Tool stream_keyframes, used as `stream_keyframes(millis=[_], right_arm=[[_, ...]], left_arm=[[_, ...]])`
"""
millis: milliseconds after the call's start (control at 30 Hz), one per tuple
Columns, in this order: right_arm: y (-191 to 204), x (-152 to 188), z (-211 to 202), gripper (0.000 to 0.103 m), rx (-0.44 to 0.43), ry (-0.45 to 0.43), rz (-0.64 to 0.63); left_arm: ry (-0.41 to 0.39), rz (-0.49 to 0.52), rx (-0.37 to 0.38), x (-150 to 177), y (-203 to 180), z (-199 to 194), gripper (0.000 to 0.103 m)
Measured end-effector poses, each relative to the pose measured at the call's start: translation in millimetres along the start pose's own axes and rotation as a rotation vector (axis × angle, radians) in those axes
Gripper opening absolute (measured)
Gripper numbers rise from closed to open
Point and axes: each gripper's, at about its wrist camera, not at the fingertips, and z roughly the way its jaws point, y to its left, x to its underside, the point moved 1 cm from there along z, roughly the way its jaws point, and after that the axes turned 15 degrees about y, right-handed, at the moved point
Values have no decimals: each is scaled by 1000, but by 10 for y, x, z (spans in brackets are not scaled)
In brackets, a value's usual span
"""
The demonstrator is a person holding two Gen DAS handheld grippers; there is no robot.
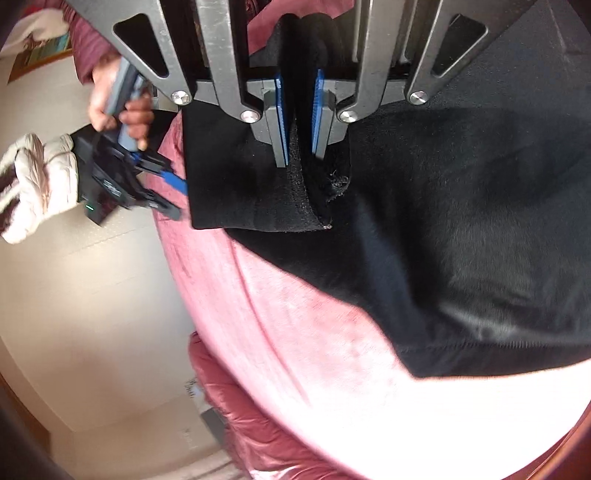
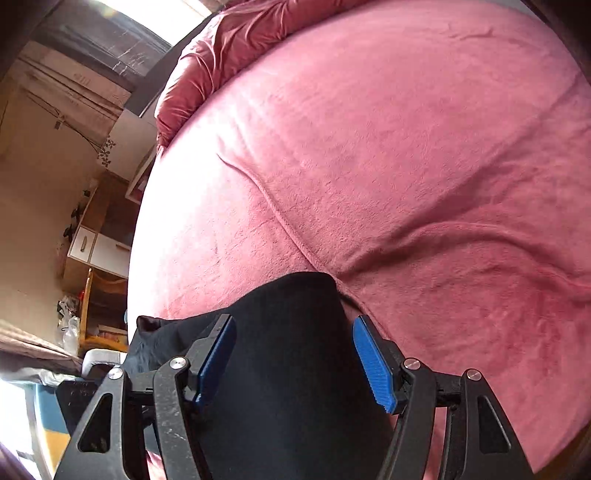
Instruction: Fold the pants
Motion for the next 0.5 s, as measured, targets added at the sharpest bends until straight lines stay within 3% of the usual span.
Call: stream_keyframes(millis=[67,133,333,400,500], right_arm=[[52,-18,81,40,52,-1,-23],[80,-24,112,35,58,-7,-46],[203,-21,259,35,155,-13,-111],[212,-34,289,41,198,-14,-117],[262,-17,238,46,228,-25,-130]], left_arm=[[-26,33,-14,57,20,-144,10],[-56,52,-19,143,32,-313,10],[3,17,-161,166,196,-229,11],[11,8,-213,163,183,-158,15],[7,-5,-231,146,120,-162,20]])
